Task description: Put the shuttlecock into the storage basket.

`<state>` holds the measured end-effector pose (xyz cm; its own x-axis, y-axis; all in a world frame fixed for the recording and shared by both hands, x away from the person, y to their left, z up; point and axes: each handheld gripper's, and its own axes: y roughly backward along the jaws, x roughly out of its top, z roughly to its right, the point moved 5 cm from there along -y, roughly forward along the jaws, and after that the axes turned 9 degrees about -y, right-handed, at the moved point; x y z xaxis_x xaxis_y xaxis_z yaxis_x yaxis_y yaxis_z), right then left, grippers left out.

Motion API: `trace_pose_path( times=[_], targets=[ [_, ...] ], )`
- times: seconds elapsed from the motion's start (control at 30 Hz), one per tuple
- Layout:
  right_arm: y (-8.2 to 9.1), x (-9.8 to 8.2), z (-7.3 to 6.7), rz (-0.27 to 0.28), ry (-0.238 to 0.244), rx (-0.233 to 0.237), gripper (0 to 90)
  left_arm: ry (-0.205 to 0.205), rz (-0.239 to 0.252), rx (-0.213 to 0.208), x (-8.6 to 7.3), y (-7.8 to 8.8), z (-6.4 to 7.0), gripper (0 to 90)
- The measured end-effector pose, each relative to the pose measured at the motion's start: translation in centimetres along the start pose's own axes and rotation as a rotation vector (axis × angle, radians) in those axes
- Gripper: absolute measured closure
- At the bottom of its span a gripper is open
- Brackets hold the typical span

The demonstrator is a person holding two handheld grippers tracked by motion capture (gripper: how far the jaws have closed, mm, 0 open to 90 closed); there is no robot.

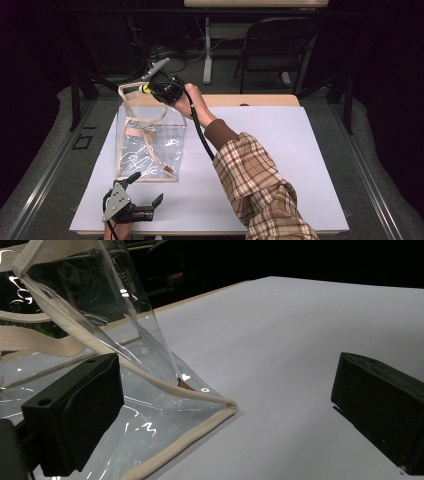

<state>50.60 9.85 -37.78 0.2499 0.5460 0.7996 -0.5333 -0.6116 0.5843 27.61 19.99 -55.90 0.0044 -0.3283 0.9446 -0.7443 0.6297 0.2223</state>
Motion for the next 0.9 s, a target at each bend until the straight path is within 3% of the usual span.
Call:
trace_pose_path(
  times=[0.9],
  targets=[
    [-2.9,-0.6,-0.1,-0.037,-0.025,-0.009,88.7,0.001,0.003,0.000,0.0,0.1,0.0,0.3]
  ],
)
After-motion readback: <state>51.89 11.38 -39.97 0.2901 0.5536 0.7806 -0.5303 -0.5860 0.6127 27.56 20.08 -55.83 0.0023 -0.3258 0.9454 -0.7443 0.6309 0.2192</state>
